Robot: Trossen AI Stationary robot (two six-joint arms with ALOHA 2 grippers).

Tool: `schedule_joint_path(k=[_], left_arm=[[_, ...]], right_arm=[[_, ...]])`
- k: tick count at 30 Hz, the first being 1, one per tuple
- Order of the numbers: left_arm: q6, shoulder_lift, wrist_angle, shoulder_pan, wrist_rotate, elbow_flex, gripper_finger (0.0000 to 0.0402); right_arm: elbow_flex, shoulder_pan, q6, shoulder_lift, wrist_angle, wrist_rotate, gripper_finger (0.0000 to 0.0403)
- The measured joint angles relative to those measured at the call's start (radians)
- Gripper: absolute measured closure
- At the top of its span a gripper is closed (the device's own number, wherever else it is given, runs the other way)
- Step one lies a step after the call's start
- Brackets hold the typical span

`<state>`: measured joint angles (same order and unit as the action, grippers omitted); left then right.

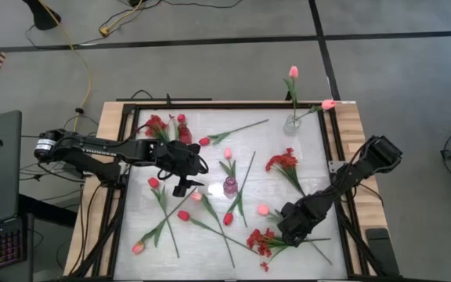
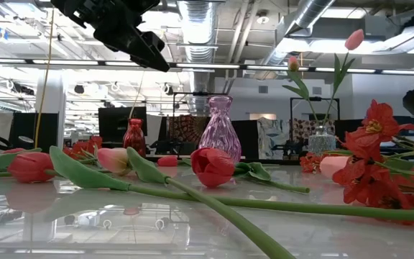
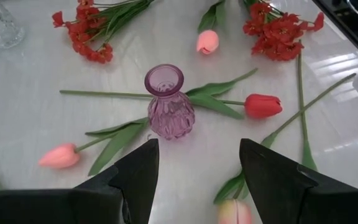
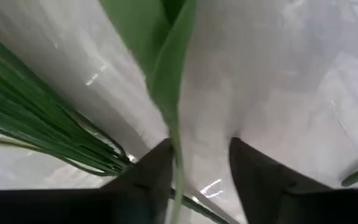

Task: Sort flowers into vase by color
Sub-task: Put the pink flower into the transparent vase

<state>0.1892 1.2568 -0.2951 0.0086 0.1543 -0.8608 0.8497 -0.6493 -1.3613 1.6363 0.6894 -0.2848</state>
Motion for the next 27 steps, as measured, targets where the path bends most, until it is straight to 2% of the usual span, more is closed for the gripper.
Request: schedule_joint_path(k=[7, 9, 12, 17, 21, 27], left_arm=[[0.013, 0.0, 0.01, 0.0, -0.002, 0.0, 0.0189], [0.014, 0.0, 0.017, 0.0, -0.002, 0.0, 0.0189], [0.012, 0.0, 0.019, 0.0, -0.003, 0.0, 0.0189], [-0.006, 0.0, 0.018, 0.0, -0.003, 0.0, 0.0189], [-0.019, 0.0, 0.018, 0.0, -0.005, 0.0, 0.0189], [-0.021, 0.0, 0.045, 0.0, -0.021, 0.0, 0.0189]], right_arm=[[-0.001, -0.007, -0.026, -0.051, -0.027, -0.001, 0.0378], [-0.001, -0.006, -0.027, -0.086, -0.02, 0.018, 0.0383], [-0.001, -0.006, -0.027, -0.157, -0.018, 0.121, 0.0367], [-0.001, -0.006, 0.029, -0.318, 0.006, 0.405, 0.0374], [-0.001, -0.006, 0.164, -0.448, 0.019, 0.717, 0.0383], [-0.001, 0.001, 0.416, -0.586, 0.026, 1.228, 0.0368]])
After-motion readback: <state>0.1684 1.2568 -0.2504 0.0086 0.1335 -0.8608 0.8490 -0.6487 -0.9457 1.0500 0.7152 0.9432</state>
